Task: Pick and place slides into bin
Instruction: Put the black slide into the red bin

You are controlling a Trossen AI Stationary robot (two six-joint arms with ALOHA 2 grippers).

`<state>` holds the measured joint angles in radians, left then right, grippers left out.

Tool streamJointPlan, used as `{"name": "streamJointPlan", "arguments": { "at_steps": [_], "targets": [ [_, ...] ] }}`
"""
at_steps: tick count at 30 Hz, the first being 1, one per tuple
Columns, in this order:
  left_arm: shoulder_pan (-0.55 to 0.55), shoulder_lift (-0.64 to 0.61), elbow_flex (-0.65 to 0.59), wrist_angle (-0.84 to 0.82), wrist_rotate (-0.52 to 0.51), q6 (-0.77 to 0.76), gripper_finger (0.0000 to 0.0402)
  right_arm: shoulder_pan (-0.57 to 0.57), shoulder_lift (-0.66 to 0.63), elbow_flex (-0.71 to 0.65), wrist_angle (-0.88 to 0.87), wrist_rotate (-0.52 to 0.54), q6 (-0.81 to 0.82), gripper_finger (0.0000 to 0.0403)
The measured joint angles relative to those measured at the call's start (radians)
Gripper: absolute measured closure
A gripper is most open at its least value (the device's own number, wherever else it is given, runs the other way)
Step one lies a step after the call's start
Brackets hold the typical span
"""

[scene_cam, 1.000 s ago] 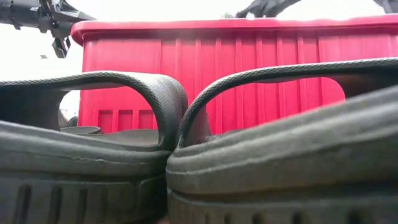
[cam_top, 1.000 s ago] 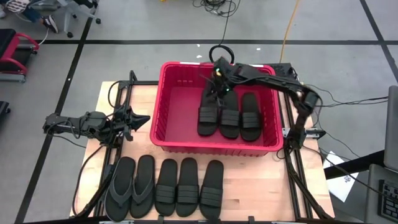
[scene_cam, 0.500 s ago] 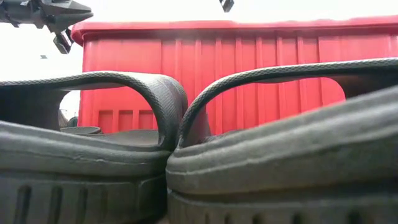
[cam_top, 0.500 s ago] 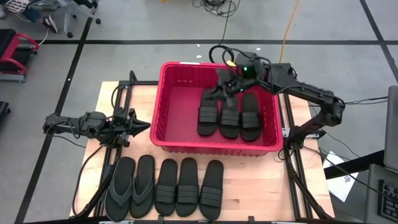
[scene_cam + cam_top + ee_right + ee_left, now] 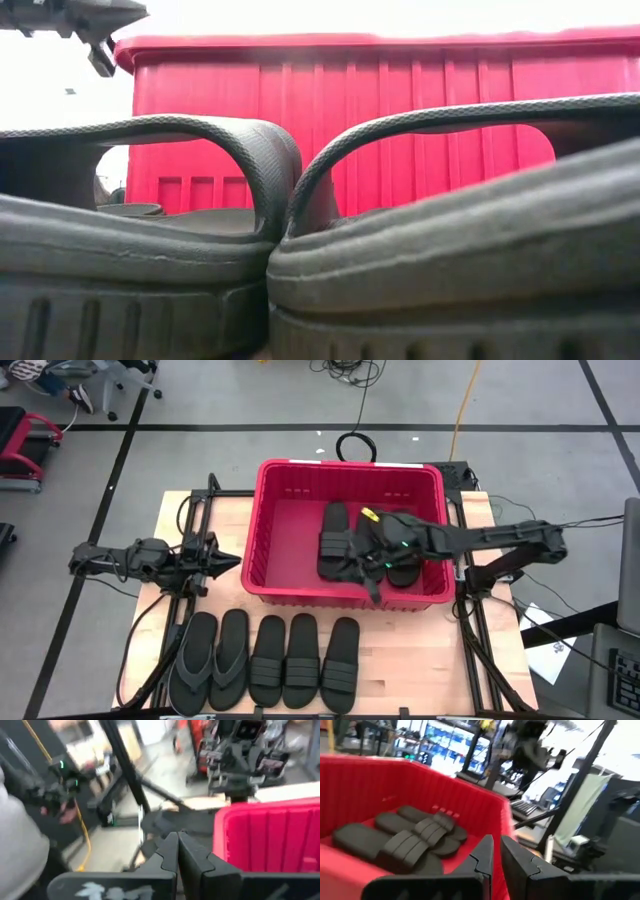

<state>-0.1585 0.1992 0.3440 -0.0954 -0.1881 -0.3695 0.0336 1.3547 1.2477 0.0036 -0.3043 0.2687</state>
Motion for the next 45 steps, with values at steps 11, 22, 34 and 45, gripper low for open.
{"name": "streamJointPlan", "arguments": {
  "at_steps": [11, 22, 34, 45],
  "targets": [
    [-0.001, 0.357, 0.407, -0.249, 0.102, 0.06, 0.0371, 0.075, -0.365, -0.402, 0.238, 0.278, 0.093, 0.0403],
    [-0.125, 0.887, 0.856, -0.141, 0.196, 0.199, 0.0397, 0.086, -0.593, -0.525, 0.155, 0.176, 0.064, 0.0403],
    [-0.226, 1.414, 1.161, -0.16, 0.172, 0.093, 0.0401, 0.086, -0.739, -0.525, 0.014, 0.035, 0.062, 0.0403],
    [-0.257, 1.652, 1.263, -0.32, 0.247, 0.008, 0.04, 0.086, -0.754, -0.525, 0.025, -0.014, 0.11, 0.0403]
  ]
}}
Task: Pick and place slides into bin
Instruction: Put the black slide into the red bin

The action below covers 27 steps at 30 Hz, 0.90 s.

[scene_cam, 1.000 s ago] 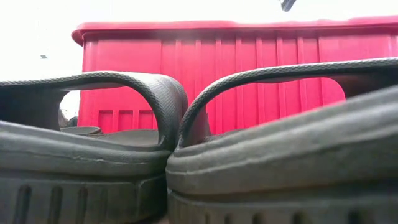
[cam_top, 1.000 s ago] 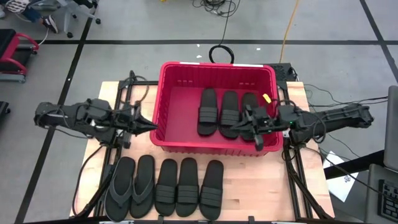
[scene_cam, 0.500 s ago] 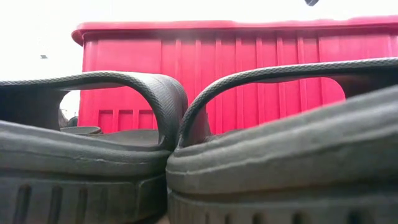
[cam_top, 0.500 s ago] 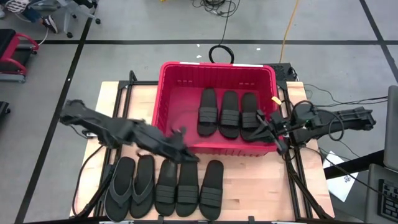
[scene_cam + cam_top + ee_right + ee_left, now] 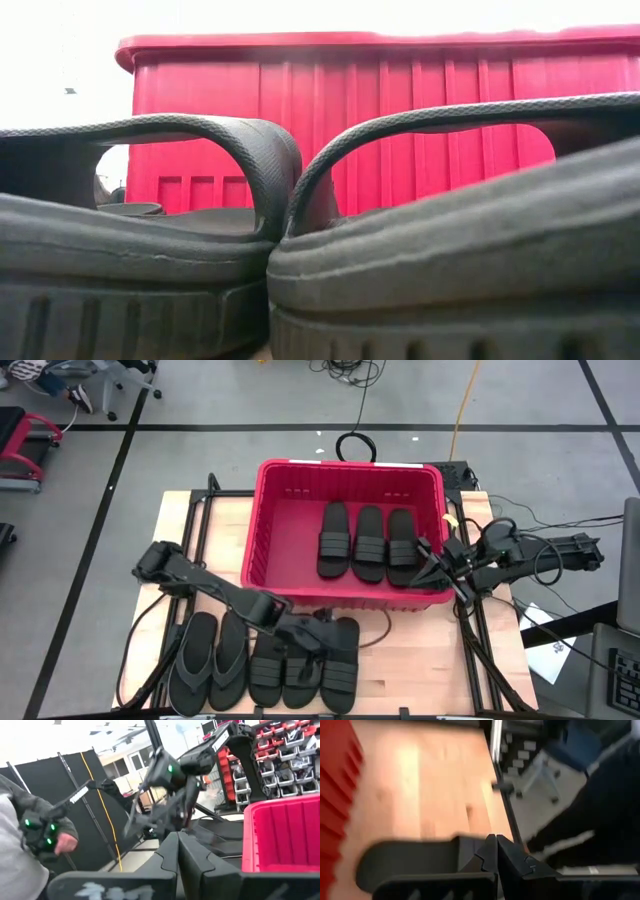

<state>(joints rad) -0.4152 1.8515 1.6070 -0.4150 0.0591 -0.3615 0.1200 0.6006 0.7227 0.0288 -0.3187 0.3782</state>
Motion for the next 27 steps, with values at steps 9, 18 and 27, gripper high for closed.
{"name": "streamJointPlan", "arguments": {
  "at_steps": [9, 18, 27],
  "targets": [
    [-0.002, 0.092, 0.0, -0.021, 0.087, 0.059, 0.037, 0.0, 0.002, 0.0, 0.005, 0.0, 0.068, 0.0403],
    [0.013, 0.093, 0.0, 0.036, 0.022, 0.088, 0.0291, 0.0, 0.02, 0.0, 0.004, 0.002, 0.09, 0.0403],
    [0.065, 0.129, 0.0, -0.008, 0.165, 0.12, 0.0189, 0.0, 0.02, 0.0, 0.005, 0.001, 0.11, 0.0403]
  ]
}}
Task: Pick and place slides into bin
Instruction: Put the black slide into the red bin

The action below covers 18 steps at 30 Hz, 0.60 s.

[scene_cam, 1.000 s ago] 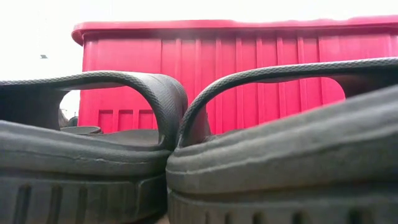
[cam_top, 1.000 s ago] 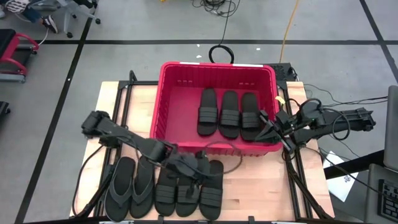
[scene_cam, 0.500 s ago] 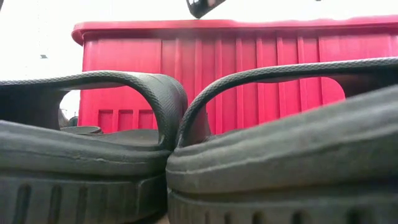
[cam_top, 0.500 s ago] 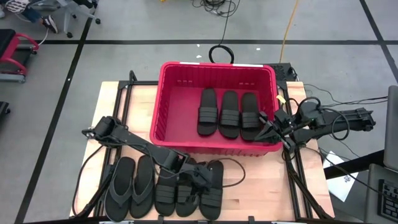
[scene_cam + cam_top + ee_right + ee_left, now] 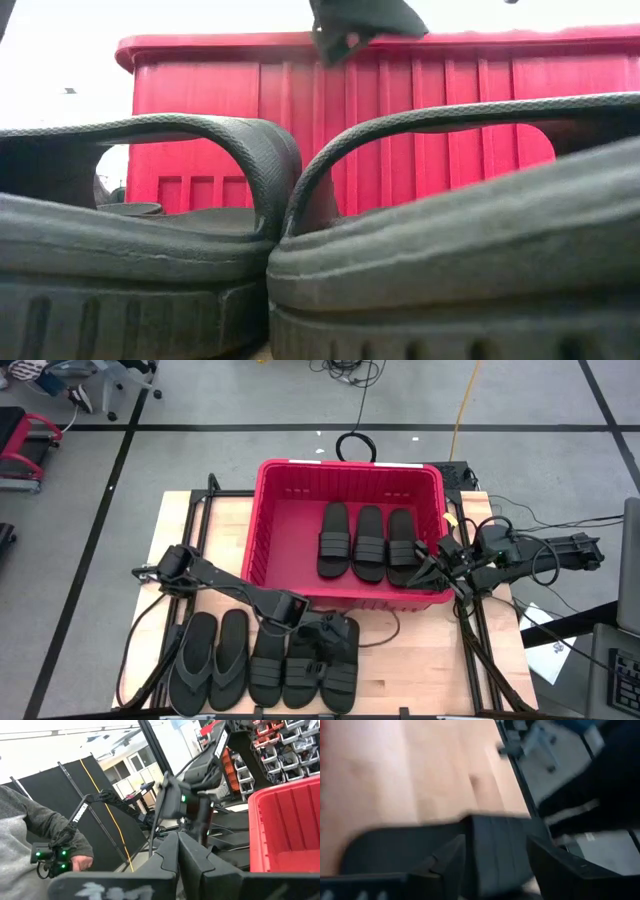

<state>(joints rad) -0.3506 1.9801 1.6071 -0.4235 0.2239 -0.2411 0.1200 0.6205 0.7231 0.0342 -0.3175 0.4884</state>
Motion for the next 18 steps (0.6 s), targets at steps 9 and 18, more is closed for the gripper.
{"name": "streamJointPlan", "arguments": {
  "at_steps": [9, 18],
  "targets": [
    [-0.003, 0.09, -0.001, -0.032, 0.082, -0.021, 0.0108, 0.0, 0.002, 0.0, 0.0, 0.003, 0.001, 0.0403],
    [-0.002, 0.19, -0.001, 0.044, 0.176, -0.056, 0.0081, 0.0, 0.003, 0.001, -0.001, 0.004, -0.002, 0.0403]
  ]
}}
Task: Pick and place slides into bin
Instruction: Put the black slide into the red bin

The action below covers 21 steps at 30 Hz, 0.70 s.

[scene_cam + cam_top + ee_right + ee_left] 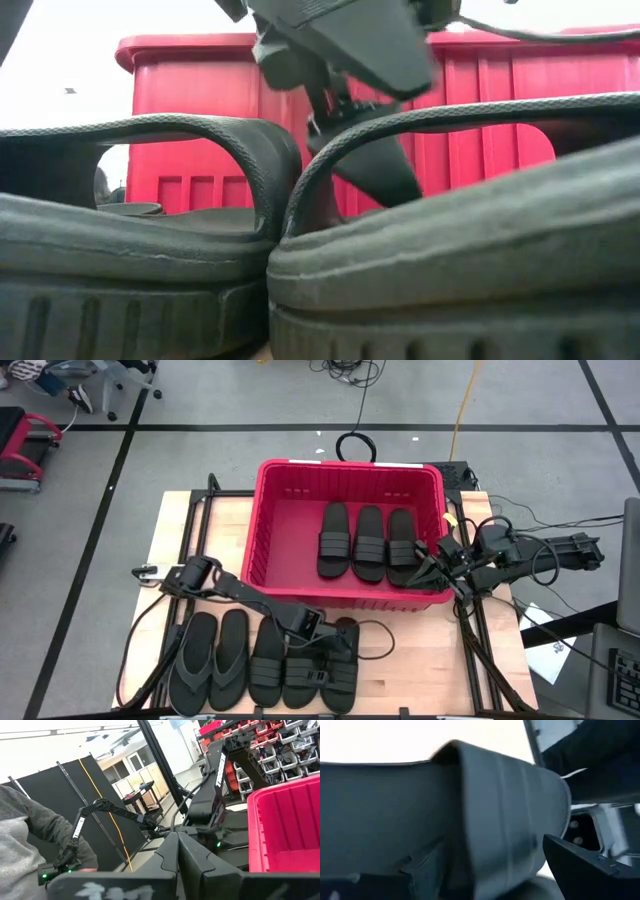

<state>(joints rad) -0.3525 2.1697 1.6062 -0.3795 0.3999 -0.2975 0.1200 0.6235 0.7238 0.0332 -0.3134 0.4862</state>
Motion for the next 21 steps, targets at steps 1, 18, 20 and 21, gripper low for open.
{"name": "streamJointPlan", "arguments": {
  "at_steps": [1, 18, 20, 21],
  "targets": [
    [-0.001, 0.008, 0.0, 0.019, 0.008, -0.011, 0.0081, 0.0, 0.0, 0.0, 0.0, 0.0, 0.0, 0.0403],
    [0.002, 0.033, 0.0, 0.077, 0.087, -0.026, 0.0347, 0.0, 0.019, 0.0, -0.009, 0.001, -0.022, 0.0403],
    [0.003, 0.032, 0.0, 0.084, 0.087, -0.027, 0.0385, 0.0, 0.019, 0.0, -0.009, 0.001, -0.028, 0.0403],
    [0.001, 0.028, 0.0, 0.083, 0.086, -0.027, 0.0388, 0.0, 0.019, 0.0, -0.009, 0.001, -0.03, 0.0403]
  ]
}}
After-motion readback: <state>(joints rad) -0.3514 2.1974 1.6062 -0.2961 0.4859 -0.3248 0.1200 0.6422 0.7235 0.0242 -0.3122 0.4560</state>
